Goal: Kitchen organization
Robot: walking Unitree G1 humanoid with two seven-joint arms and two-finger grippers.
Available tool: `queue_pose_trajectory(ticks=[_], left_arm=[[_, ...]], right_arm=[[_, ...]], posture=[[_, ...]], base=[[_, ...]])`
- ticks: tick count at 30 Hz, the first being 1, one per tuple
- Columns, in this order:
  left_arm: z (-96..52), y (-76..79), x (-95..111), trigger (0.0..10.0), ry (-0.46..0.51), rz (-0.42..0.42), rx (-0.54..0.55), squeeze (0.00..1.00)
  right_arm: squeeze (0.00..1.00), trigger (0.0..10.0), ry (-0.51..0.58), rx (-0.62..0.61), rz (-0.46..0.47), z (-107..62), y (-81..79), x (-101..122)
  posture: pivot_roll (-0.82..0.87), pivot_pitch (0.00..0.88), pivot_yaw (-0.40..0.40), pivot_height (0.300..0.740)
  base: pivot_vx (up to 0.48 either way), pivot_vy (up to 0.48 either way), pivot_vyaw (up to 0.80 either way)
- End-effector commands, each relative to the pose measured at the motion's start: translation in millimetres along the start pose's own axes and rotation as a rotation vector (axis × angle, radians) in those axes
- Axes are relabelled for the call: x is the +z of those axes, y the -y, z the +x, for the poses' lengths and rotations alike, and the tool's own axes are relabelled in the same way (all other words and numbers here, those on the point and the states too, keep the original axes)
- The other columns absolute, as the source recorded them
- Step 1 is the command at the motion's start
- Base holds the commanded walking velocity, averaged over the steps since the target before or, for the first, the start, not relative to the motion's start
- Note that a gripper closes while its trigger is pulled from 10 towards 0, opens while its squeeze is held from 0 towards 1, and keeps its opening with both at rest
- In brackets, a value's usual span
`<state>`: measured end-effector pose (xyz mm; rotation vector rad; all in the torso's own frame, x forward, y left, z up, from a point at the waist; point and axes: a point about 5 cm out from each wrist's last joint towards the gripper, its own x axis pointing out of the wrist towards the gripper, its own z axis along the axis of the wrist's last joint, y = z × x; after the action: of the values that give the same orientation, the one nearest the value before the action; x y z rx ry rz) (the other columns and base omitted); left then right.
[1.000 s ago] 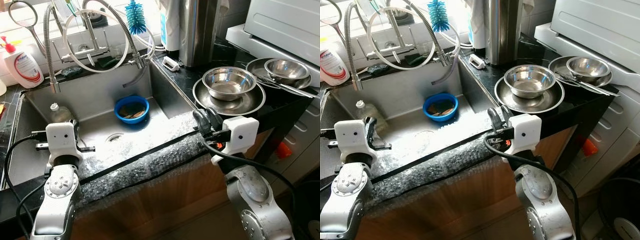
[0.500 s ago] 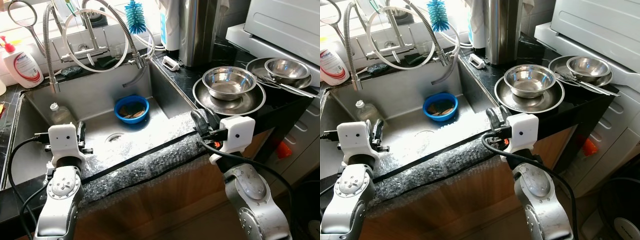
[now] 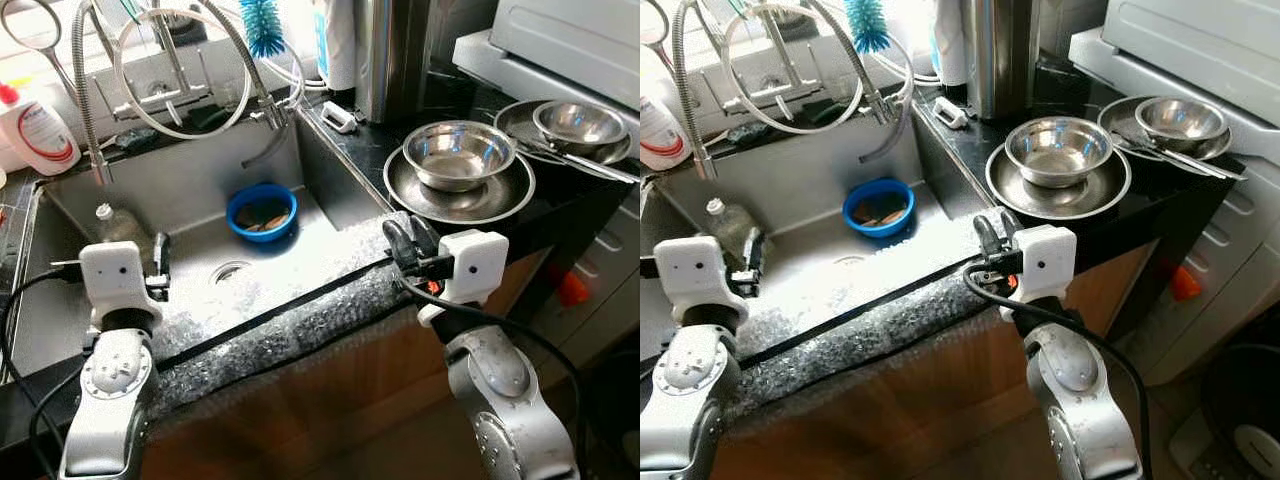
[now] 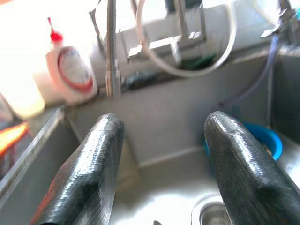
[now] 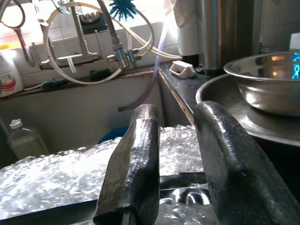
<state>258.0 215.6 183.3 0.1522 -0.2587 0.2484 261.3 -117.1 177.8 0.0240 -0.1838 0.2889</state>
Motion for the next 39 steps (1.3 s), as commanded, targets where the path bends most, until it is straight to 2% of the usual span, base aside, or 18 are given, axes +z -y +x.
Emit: queue_pose_trajectory(ticks=[1,8,12,16,22,26,39], left_arm=[[-2.7,-8.6,12.5,10.0,0.065,0.031,-0.002,0.00],[-10.8,-18.3,23.3,10.0,0.103,0.086,-0.030,0.00],[-22.9,-28.1,16.1,10.0,0.064,0.110,-0.018,0.00],[-29.4,-29.2,10.2,10.0,0.035,0.121,-0.022,0.00],[-24.1,-18.1,11.8,10.0,0.059,0.074,-0.024,0.00],[-24.4,-12.7,11.2,10.0,0.064,0.054,-0.033,0.00],[-24.5,-11.2,10.5,10.0,0.067,0.044,-0.033,0.00]], right_arm=[[0.00,10.0,0.022,-0.006,-0.005,1.2,-0.5,5.7],[0.00,10.0,0.037,-0.030,-0.025,1.6,6.6,9.3],[0.00,10.0,0.056,-0.062,-0.051,2.9,15.6,13.8],[0.00,10.0,0.076,-0.094,-0.033,3.6,19.7,16.0],[0.00,10.0,0.087,-0.073,-0.033,9.5,16.2,15.9],[0.00,10.0,0.102,-0.087,-0.024,12.7,19.8,18.4],[0.00,10.0,0.108,-0.087,-0.024,13.7,20.7,17.7]], posture=[[-0.15,0.125,0.143,0.740],[-0.15,0.121,0.149,0.740],[-0.17,0.107,0.145,0.740],[-0.16,0.091,0.155,0.740],[-0.16,0.047,0.131,0.740],[-0.16,0.023,0.122,0.740],[-0.16,0.023,0.122,0.740]], base=[[0.000,0.000,0.00],[0.000,0.000,0.00],[0.000,0.000,0.00],[0.000,0.000,0.00],[0.000,0.000,0.00],[0.000,0.000,0.00],[0.000,0.000,0.00]])
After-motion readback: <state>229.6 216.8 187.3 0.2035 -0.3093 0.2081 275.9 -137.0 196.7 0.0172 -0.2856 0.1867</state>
